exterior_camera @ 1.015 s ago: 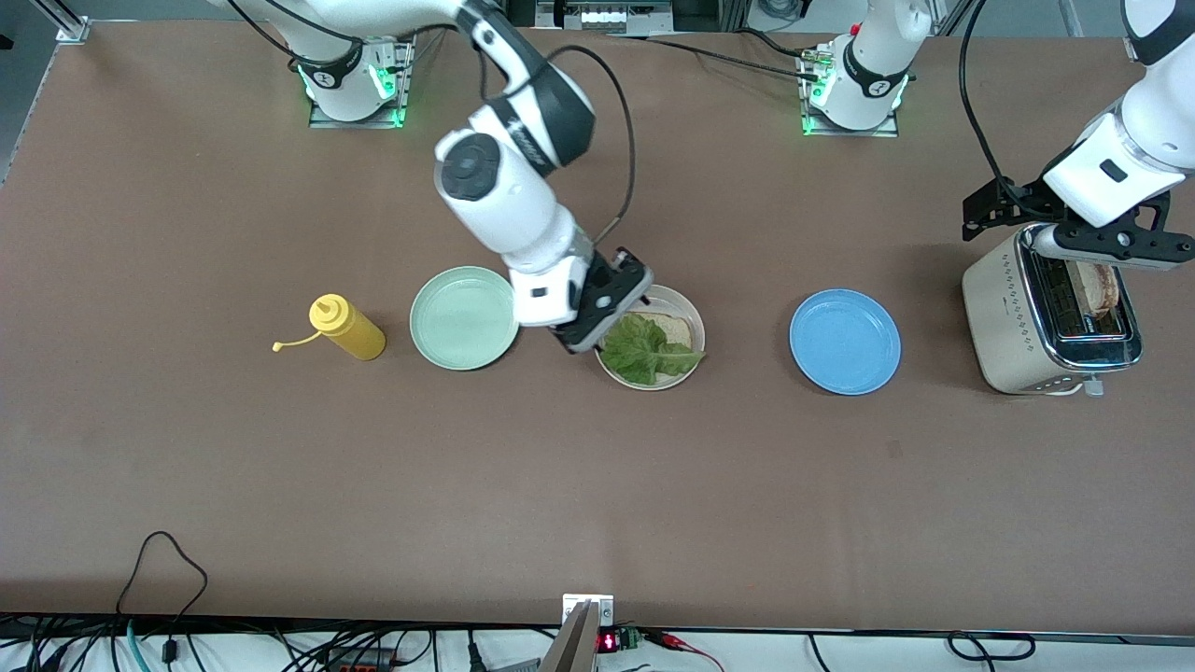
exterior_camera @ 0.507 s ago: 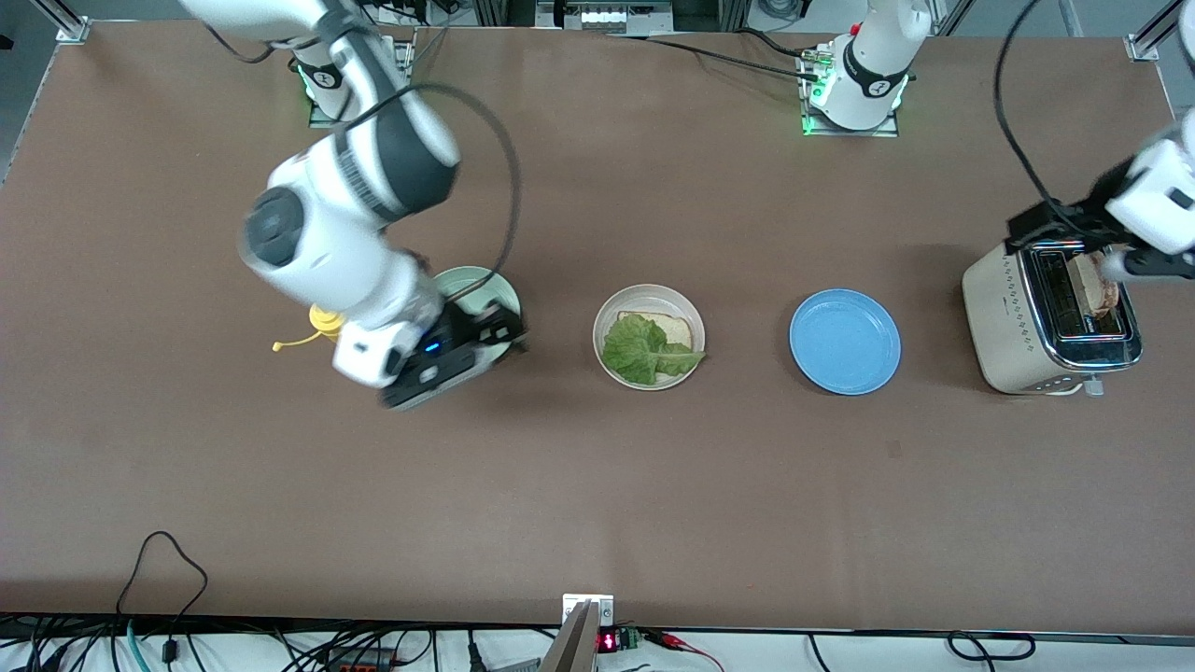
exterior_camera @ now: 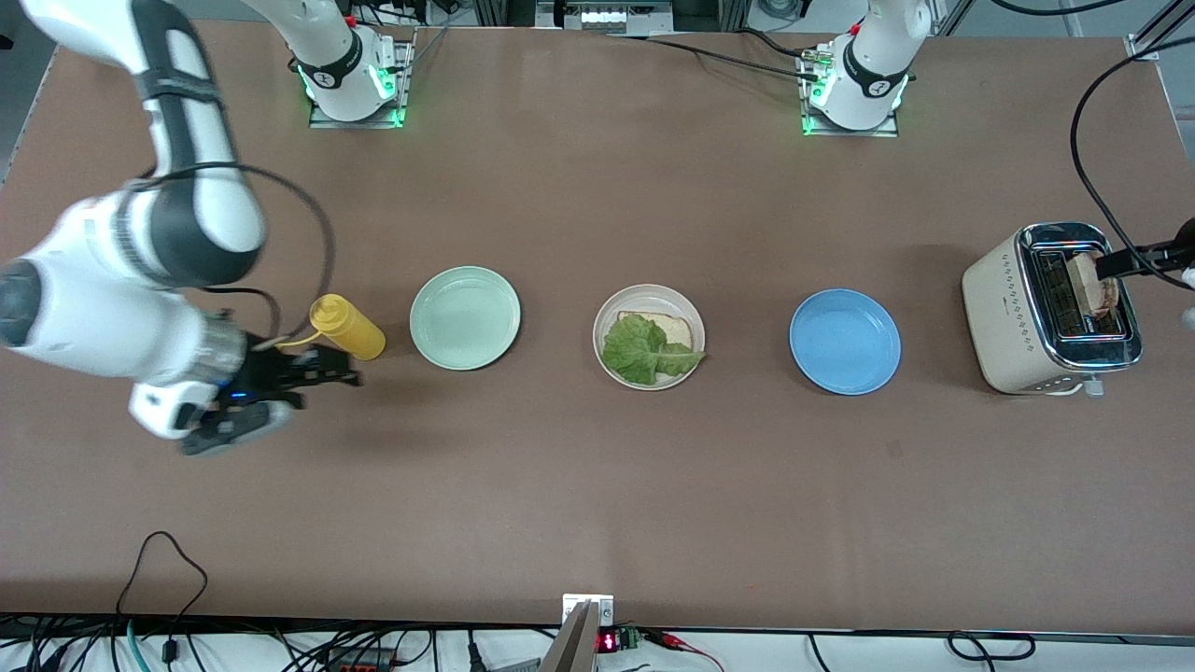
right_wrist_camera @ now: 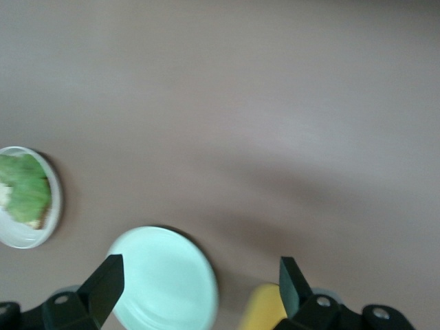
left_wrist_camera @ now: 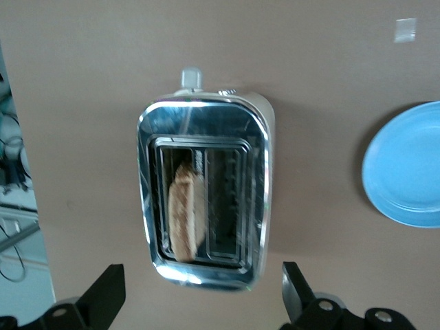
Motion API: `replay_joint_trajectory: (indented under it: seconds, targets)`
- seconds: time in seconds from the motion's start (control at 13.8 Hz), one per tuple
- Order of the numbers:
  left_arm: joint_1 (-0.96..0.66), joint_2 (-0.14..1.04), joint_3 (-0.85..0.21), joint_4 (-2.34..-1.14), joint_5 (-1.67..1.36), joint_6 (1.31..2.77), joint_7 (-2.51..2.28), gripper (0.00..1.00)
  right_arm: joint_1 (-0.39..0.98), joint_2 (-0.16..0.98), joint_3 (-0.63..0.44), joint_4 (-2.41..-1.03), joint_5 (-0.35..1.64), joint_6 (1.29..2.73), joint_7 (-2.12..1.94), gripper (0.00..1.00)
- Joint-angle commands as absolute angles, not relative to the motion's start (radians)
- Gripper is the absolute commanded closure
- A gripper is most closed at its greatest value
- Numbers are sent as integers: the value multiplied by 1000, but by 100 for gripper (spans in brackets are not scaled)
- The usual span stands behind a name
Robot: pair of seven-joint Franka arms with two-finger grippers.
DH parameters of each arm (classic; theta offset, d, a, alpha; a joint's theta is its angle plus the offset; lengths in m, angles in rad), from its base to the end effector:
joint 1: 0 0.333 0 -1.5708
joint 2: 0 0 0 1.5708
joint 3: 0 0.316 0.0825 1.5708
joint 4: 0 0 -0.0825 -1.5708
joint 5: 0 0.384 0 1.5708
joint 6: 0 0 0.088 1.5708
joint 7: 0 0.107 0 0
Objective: Make sandwich in beige plate with both arms
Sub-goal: 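Raise the right gripper and withdraw it past the yellow bottle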
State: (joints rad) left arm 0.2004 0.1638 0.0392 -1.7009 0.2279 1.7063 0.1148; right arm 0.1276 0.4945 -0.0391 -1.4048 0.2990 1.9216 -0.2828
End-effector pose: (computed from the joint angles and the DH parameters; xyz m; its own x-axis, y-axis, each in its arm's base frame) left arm 0.5733 0.1607 0.4820 0.9782 0.0936 -0.1856 0.0551 -0.9777 -0.2026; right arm 0.6989 0.0878 0.4240 0.9616 0.2616 0.0825 0.2741 -0.9292 -0.2479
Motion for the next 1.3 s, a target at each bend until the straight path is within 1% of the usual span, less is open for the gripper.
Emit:
replay_joint_trajectory:
  seconds: [0.0, 0.07, 0.22, 0.29, 0.36, 0.43, 0.58, 0.72, 0.8, 0.87, 0.94, 1.01, 1.16, 1.23]
  targets:
    - [248, 144, 31, -1819, 253, 1836, 172, 0, 109, 433, -46, -1420, 168, 1872, -273, 0]
    - [280, 141, 29, -1877, 253, 1906, 178, 1, 112, 396, -67, -1424, 99, 1818, -243, 0]
    - [297, 141, 29, -1936, 253, 1988, 182, 2, 113, 339, -95, -1440, 80, 1752, -168, 0]
    - [308, 141, 29, -1963, 253, 2028, 201, 3, 115, 307, -97, -1454, 60, 1738, -138, 0]
    - [333, 140, 29, -2000, 253, 2078, 209, 4, 120, 263, -95, -1482, -1, 1718, -108, 0]
    - [350, 135, 29, -2037, 253, 2129, 212, 6, 121, 215, -94, -1523, -11, 1715, -83, 0]
    - [351, 123, 29, -2078, 253, 2138, 224, 24, 138, 116, -89, -1606, -17, 1713, -29, 0]
    - [351, 118, 29, -2079, 253, 2119, 224, 51, 149, 43, -81, -1655, -17, 1704, -12, 0]
    - [350, 115, 29, -2071, 253, 2070, 224, 67, 155, 14, -81, -1679, -17, 1701, -12, 0]
    - [350, 104, 23, -2068, 252, 2024, 221, 77, 155, -12, -81, -1696, -17, 1697, -12, 0]
    - [350, 91, 18, -2066, 252, 2005, 218, 84, 155, -34, -81, -1703, -17, 1672, -14, 0]
    - [348, 89, 18, -2066, 252, 2002, 218, 88, 155, -40, -83, -1700, -17, 1646, -12, 0]
    - [350, 98, 20, -2066, 252, 2006, 221, 94, 143, -38, -92, -1675, -18, 1641, -17, 0]
    - [350, 98, 20, -2066, 252, 2009, 218, 96, 137, -35, -94, -1661, -18, 1640, -31, 0]
